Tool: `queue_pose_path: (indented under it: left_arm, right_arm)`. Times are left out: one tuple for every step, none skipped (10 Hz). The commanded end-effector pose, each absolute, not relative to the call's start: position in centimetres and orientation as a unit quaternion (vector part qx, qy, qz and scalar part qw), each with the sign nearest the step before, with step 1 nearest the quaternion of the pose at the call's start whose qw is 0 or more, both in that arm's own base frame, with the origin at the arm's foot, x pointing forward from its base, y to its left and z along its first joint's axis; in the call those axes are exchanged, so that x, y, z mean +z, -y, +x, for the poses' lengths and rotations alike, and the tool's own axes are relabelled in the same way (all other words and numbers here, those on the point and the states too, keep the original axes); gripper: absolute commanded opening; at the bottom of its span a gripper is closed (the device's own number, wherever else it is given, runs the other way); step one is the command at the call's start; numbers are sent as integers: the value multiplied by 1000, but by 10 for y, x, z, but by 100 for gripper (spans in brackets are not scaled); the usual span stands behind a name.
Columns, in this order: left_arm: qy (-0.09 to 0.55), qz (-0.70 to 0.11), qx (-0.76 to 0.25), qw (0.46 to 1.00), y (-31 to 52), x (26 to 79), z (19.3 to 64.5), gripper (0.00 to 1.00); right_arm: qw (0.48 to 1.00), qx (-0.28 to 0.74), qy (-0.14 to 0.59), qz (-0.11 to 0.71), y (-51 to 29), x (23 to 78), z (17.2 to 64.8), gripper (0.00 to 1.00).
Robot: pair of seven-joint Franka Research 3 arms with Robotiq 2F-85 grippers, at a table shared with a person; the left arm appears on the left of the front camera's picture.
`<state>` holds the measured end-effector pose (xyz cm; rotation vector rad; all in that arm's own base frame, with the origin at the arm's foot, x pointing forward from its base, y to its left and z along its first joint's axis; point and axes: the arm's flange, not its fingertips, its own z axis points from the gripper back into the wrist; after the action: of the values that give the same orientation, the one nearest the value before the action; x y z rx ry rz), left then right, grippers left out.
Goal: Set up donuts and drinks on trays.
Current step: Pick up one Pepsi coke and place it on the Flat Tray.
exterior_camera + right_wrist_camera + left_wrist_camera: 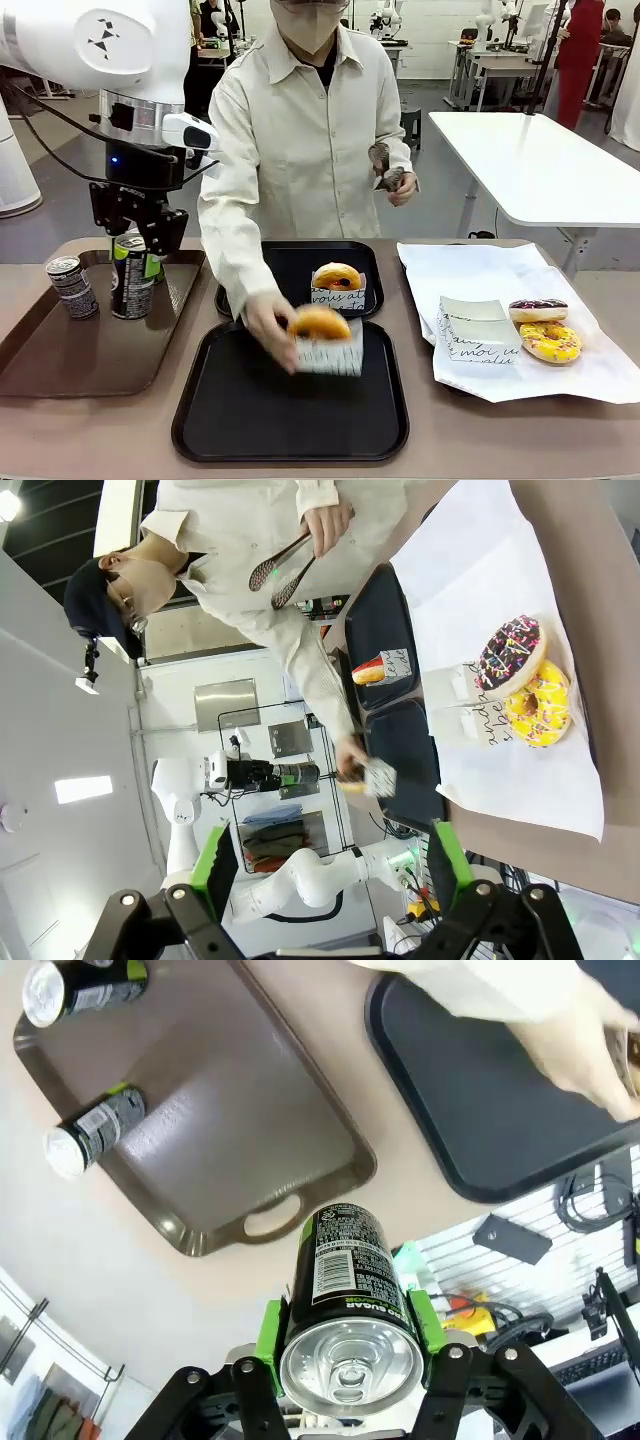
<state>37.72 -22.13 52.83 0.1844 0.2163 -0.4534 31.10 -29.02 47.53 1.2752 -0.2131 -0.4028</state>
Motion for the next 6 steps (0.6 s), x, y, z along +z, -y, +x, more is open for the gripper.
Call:
queue_pose_path:
  left_arm:
    - [-110,85,-246,959,194,561,337,59]
    - [-98,75,-244,962,184,568,328,59]
    - [-96,69,-242,963,181,568,329,59]
    - [-95,61,-244,963,183,564,335,59]
    - [-99,64,-241,963,189,556,340,59]
    - [-108,64,-238,963,193,553,348,59]
  right_arm:
    - [775,-185,103,596,291,476,311,100]
    - [775,-185,103,596,291,476,311,100]
    - [775,-185,103,596,291,476,311,100]
    - [775,-185,103,596,291,476,311,100]
    - [775,-185,103,596,291,476,311,100]
    - [775,-185,103,596,291,476,311,100]
